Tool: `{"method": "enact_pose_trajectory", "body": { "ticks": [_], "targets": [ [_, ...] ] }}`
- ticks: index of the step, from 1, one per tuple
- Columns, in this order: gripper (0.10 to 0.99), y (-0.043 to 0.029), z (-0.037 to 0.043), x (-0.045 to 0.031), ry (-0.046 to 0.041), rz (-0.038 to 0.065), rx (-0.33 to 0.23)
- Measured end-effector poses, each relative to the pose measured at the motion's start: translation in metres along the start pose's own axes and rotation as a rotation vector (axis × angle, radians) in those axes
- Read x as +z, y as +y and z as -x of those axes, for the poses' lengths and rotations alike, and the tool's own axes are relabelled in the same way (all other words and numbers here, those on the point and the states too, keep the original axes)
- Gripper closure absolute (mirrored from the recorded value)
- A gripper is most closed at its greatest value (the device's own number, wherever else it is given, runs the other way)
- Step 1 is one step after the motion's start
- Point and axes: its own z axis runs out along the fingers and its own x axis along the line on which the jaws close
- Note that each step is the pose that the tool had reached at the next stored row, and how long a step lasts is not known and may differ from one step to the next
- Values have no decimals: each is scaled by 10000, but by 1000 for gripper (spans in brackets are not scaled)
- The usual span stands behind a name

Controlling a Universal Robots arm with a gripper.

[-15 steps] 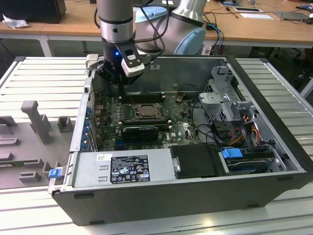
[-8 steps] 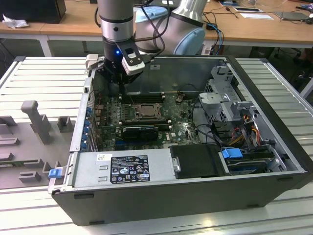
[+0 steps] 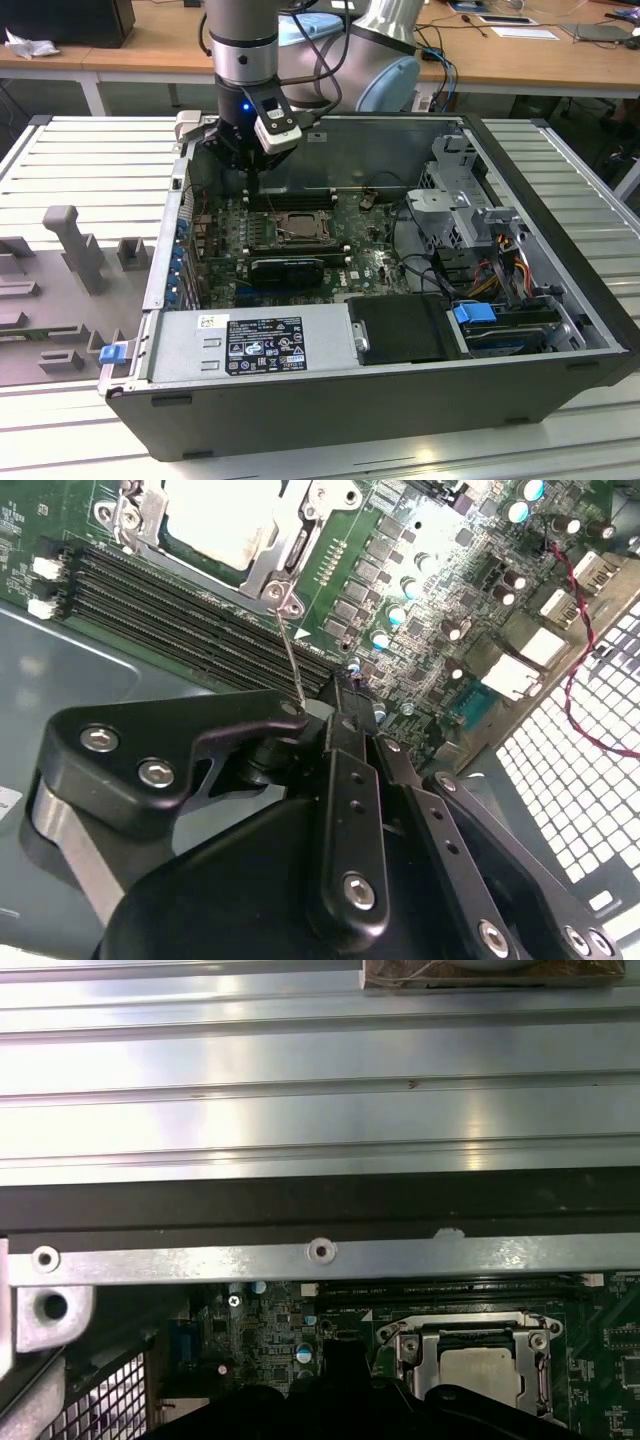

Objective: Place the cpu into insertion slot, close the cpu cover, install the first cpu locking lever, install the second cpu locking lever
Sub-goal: 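Install the first cpu locking lever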

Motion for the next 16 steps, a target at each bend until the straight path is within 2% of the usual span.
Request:
{"method": "enact_pose_trajectory", "body": {
  "ticks": [4,16],
  "targets": [
    [980,1,18,0,1,-1,0],
    [980,7,157,1,1,-1,1]
  ]
}}
